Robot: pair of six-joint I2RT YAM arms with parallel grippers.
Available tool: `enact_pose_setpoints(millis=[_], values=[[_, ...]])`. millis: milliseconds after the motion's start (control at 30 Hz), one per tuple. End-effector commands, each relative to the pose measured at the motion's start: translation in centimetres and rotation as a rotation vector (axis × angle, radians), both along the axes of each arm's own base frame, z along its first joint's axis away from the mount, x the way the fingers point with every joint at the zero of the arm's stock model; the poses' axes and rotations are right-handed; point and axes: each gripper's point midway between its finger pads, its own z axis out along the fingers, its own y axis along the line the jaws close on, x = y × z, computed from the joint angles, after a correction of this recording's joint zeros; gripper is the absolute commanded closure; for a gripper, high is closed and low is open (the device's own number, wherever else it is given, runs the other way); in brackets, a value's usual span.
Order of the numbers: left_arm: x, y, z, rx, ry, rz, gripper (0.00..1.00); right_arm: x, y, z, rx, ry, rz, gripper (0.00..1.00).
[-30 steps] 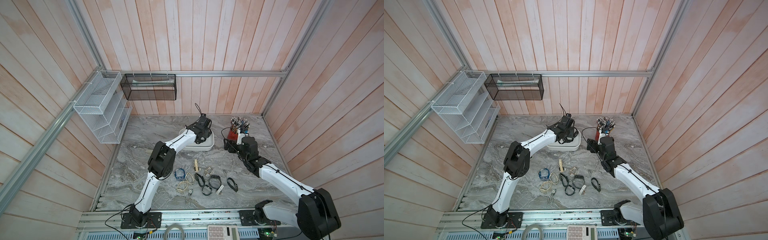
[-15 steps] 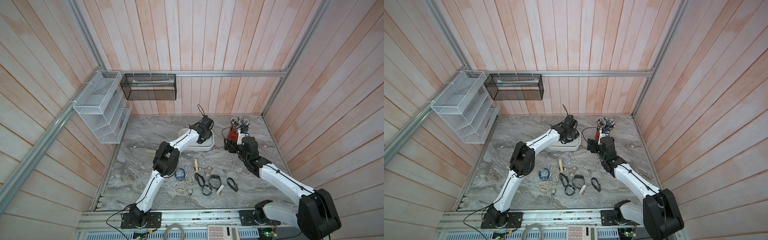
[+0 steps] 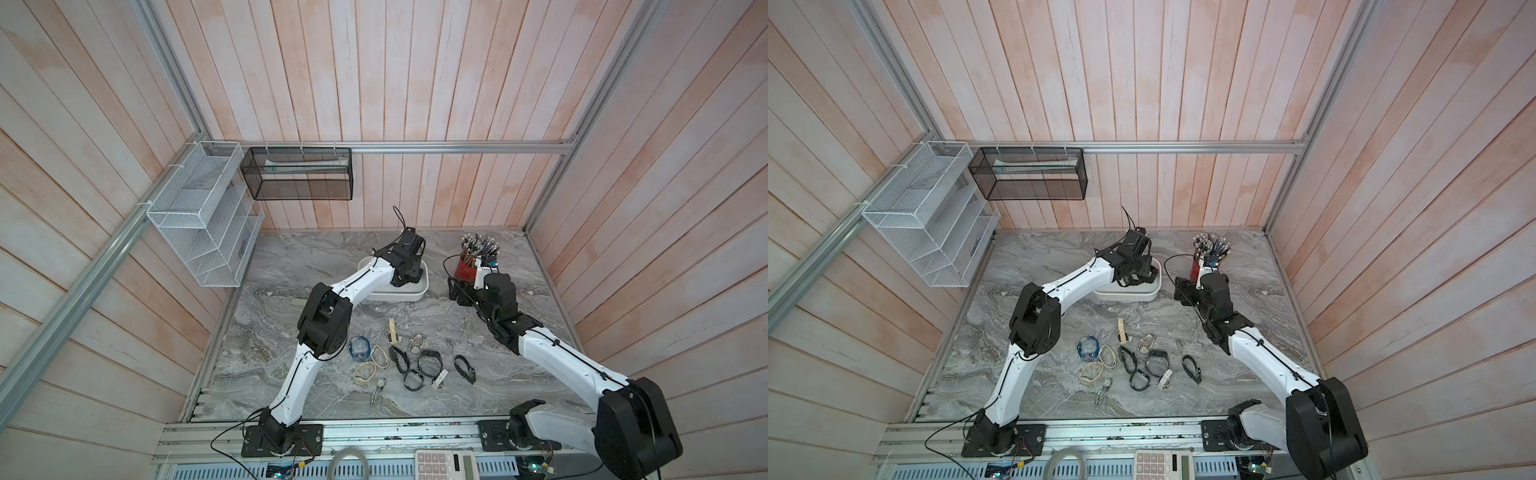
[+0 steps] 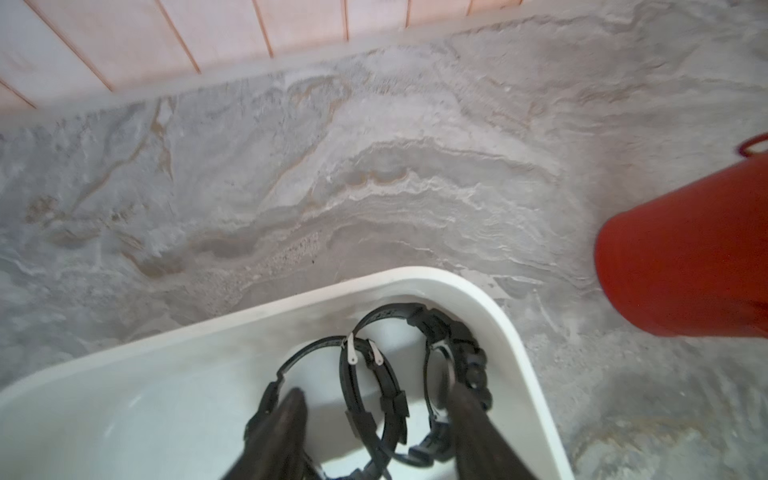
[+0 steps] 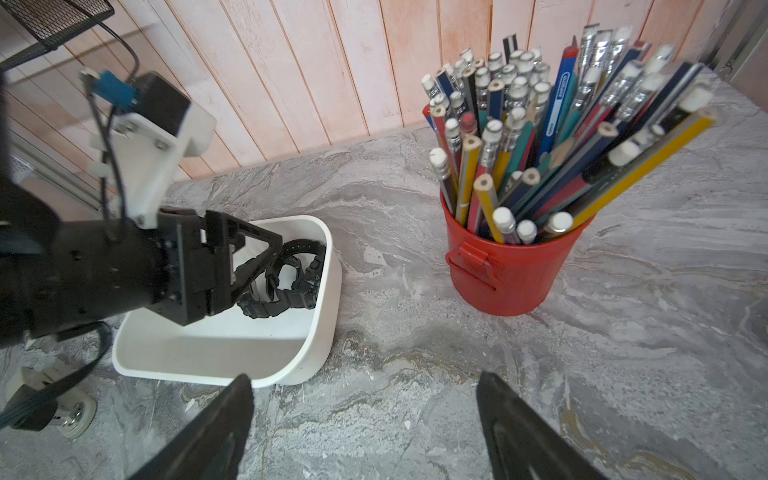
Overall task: Put the watch into the storage box
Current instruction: Place the watch in the storage box, then pick up the watch at the center of the board.
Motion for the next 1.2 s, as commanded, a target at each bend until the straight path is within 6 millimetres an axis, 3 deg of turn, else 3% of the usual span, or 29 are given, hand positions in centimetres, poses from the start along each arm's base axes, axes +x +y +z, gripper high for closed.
enact_pose_setpoints(millis=[0,67,233,367,500,600,833,1067,1167], values=[[-0.3,-0.4,7.8,-0.146,-0.147,-0.03,0.2,0.6,-0.2,1.5,-0.001,-0.032,-0.01,0.14],[-1.0,0.7,9.5,-0.175,-0.192,-0.022,0.1,0.6,-0.3,1.4,-0.004,-0.028,-0.012,0.14],[-4.5,5.2,11.9,-0.296,-0.271,-0.009,0.04,0.7,-0.3,0.7,0.001,-0.002,-0.008,0.14],[-8.6,8.9,10.8,-0.443,-0.272,-0.013,0.02,0.8,0.0,-0.4,0.007,0.036,-0.001,0.14],[-11.6,11.8,8.0,-0.546,-0.227,0.039,0.01,0.9,0.2,-1.2,0.004,0.061,0.008,0.14],[-12.4,12.2,7.1,-0.577,-0.209,0.049,0.0,0.8,0.4,-1.7,-0.006,0.087,0.021,0.14],[-12.2,12.0,8.8,-0.591,-0.252,0.024,0.0,-1.0,0.0,-4.6,-0.055,0.218,0.032,0.17],[-12.4,12.8,8.6,-0.555,-0.277,0.04,0.0,-6.2,-0.3,-9.0,-0.111,0.439,0.049,0.27],[-12.5,13.2,8.4,-0.544,-0.285,0.055,0.0,-8.8,0.2,-10.5,-0.132,0.507,0.071,0.36]])
